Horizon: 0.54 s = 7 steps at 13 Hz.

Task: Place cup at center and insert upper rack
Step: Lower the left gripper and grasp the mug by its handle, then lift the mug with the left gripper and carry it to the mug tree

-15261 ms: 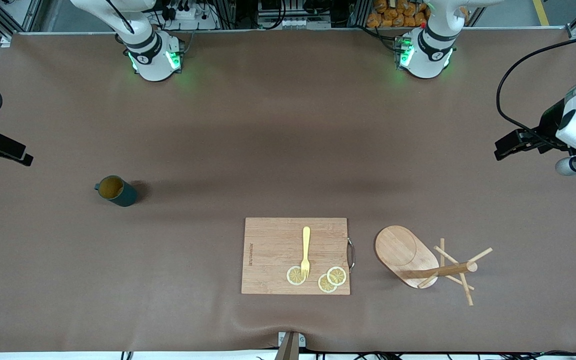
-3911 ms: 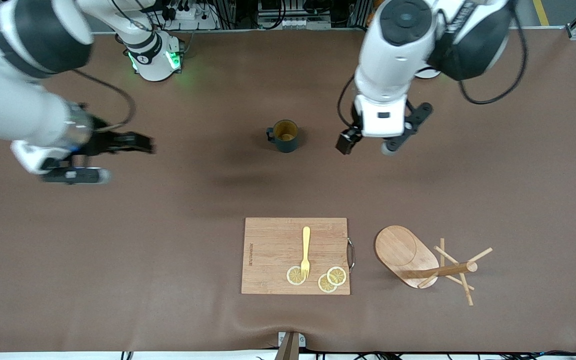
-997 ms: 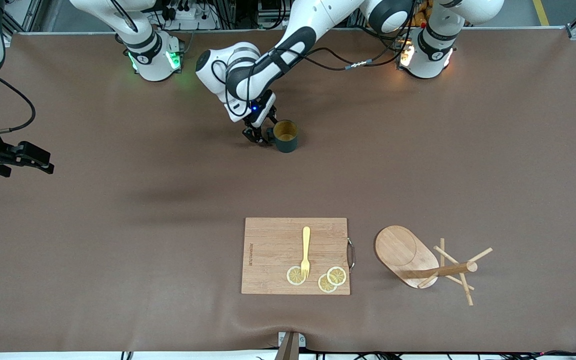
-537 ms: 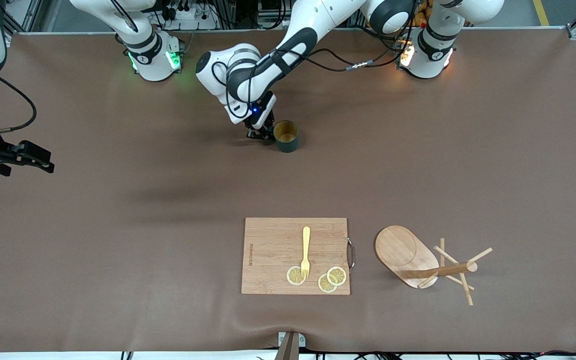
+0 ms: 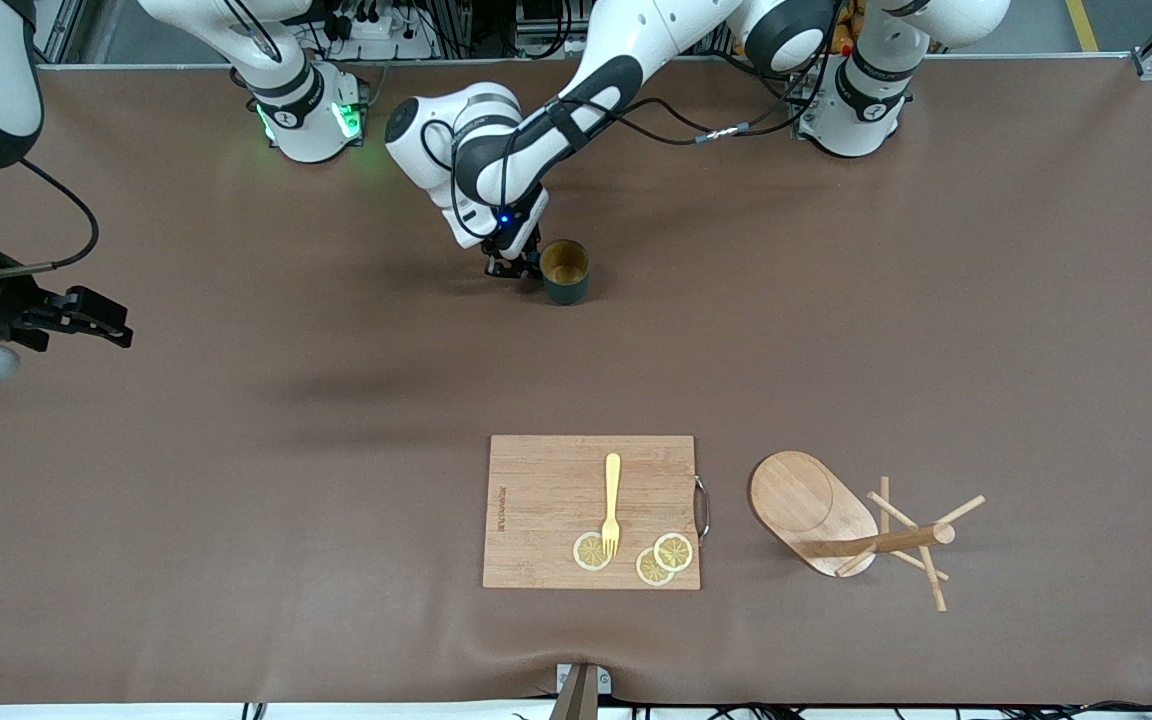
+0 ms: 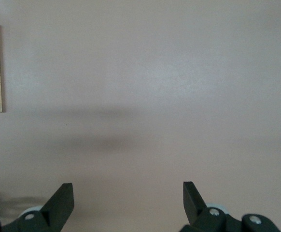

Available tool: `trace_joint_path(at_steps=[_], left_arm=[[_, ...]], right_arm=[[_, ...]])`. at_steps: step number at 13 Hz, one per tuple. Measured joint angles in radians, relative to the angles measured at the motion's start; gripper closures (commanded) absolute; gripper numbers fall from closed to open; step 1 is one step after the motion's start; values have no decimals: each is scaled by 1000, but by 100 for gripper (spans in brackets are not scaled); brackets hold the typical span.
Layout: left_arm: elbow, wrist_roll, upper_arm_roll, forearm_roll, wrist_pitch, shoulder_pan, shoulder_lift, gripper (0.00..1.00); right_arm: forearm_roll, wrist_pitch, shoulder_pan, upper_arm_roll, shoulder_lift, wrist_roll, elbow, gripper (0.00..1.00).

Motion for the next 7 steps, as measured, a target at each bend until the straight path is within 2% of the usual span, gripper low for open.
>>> trace_joint_path(at_steps=[7], left_arm=[[7,124,-111,-5,12,175,-164,100]], right_arm=[[0,-32,-14,-1,-3,96,5,0]])
